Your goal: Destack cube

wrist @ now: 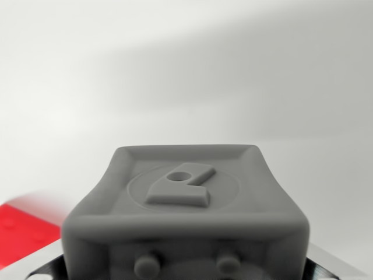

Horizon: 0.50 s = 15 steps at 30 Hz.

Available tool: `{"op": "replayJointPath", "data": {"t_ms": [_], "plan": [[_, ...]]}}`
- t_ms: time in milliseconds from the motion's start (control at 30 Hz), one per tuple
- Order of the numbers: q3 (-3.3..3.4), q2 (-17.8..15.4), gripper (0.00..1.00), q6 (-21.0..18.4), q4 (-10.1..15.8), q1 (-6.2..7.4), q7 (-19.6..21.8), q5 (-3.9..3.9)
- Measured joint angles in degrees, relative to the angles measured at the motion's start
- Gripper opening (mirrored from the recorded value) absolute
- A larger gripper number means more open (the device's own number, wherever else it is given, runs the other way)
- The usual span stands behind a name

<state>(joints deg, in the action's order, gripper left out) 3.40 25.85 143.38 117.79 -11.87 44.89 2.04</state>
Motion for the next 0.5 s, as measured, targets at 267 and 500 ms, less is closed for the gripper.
{"op": "replayJointPath", "data": {"t_ms": [267, 500], "plan": [[-0.19, 1.82, 0.00, 0.00, -1.96, -1.27, -3.35, 0.00], [-0.33, 3.38, 0.00, -0.06, -3.67, -2.33, -6.11, 0.00]]}}
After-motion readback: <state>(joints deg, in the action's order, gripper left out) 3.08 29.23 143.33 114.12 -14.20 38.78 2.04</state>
